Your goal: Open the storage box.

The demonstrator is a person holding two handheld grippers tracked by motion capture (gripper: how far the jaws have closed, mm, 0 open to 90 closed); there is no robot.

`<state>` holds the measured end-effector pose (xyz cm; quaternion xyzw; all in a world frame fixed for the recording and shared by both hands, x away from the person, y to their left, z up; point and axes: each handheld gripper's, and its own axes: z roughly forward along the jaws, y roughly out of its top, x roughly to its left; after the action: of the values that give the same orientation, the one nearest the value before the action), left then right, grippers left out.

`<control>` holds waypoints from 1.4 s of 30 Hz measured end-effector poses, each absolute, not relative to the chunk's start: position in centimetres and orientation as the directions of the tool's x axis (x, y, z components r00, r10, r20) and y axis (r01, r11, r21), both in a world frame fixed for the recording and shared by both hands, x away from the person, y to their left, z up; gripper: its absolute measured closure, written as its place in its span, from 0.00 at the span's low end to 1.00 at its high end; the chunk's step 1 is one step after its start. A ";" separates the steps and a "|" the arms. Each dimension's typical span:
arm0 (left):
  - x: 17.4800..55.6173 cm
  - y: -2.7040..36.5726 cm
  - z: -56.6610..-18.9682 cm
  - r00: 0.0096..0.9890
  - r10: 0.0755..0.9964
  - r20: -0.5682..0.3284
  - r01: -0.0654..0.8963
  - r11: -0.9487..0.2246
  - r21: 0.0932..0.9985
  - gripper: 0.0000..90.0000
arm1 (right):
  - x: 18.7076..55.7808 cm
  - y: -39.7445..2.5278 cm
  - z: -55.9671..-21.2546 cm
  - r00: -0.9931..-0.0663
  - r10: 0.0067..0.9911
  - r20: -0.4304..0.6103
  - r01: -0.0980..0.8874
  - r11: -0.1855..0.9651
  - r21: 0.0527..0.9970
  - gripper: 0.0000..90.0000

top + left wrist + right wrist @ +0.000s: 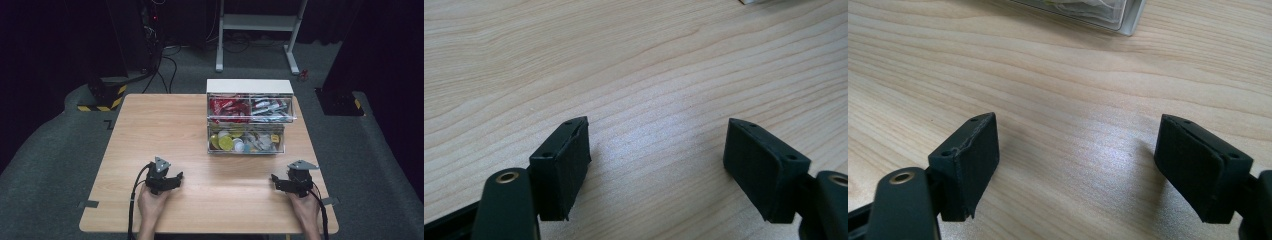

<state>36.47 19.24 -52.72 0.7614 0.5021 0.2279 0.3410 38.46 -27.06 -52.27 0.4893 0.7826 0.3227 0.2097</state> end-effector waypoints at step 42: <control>36.5 19.2 -52.7 0.394 0.919 0.003 0.609 -0.264 0.748 0.29 | 36.3 -28.2 -51.0 -0.334 0.943 0.017 0.553 0.181 0.813 0.32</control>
<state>36.46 19.20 -52.72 0.7618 0.5016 0.2268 0.3415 36.28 -28.23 -50.98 0.5164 0.7240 0.3776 0.2579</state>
